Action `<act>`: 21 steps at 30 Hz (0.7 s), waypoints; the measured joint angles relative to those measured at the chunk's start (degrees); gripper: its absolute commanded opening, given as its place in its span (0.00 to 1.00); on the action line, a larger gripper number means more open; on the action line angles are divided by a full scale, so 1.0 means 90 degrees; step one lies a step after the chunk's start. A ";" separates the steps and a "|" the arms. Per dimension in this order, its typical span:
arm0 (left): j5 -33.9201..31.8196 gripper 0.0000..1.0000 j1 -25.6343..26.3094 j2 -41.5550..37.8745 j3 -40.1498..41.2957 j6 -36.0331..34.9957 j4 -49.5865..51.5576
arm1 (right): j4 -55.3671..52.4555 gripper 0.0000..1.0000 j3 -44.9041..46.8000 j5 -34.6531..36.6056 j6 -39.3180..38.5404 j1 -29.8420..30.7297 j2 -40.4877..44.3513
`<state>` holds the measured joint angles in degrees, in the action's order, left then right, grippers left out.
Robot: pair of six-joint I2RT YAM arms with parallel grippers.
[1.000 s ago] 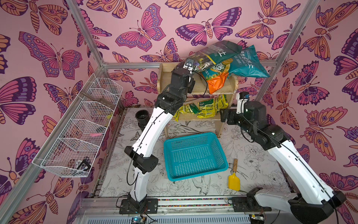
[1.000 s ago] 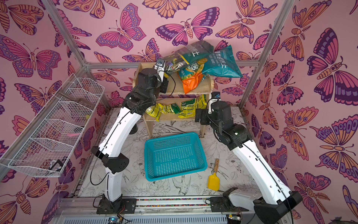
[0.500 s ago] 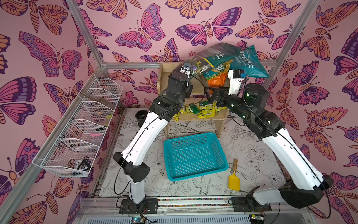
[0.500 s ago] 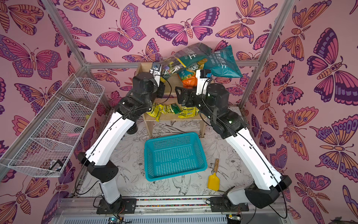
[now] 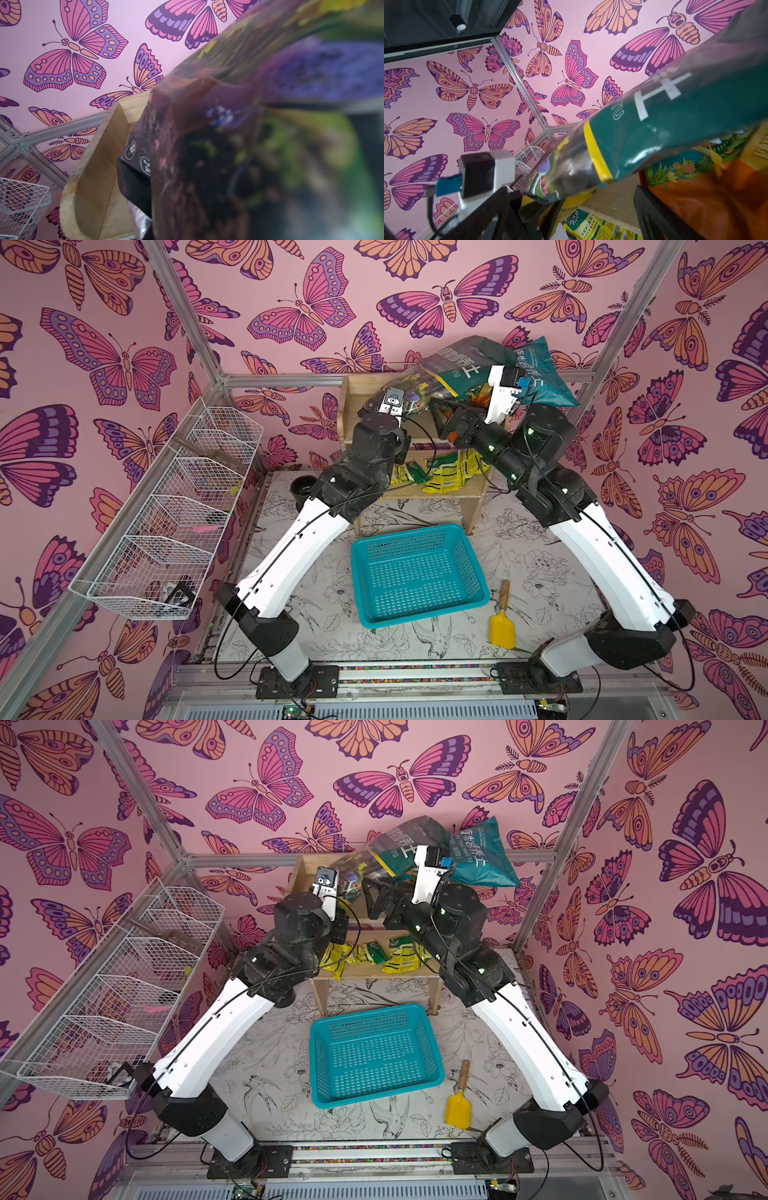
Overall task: Take down the fertilizer bag from the shelf
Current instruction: Pick up the fertilizer bag from the shelf.
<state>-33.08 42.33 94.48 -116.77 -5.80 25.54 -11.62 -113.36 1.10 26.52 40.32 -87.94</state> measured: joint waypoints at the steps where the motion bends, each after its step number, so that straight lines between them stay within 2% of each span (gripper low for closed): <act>1: 0.0000 0.00 0.0015 -0.0075 0.0138 0.0019 -0.0100 | 0.0024 0.96 -0.0124 0.0034 0.0039 0.0000 -0.0121; 8: -0.0049 0.00 0.0051 -0.0471 0.0967 0.0197 -0.0865 | 0.0148 0.95 -0.0726 0.0182 0.0321 0.0000 -0.0964; 14: -0.0117 0.00 0.0075 -0.0585 0.1324 0.0211 -0.1319 | 0.0248 0.94 -0.1171 0.0289 0.0534 0.0019 -0.1372; 17: -0.0185 0.00 0.0097 -0.0631 0.1486 0.0248 -0.1532 | 0.0308 0.85 -0.1438 0.0328 0.0607 0.0036 -0.1576; 21: -0.0267 0.00 0.0112 -0.0726 0.1766 0.0299 -0.1875 | 0.0398 0.48 -0.1729 0.0364 0.0682 0.0039 -0.1824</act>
<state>-35.48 43.33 87.94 -100.88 -3.11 8.67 -8.03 -128.92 4.38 32.67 40.66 -104.36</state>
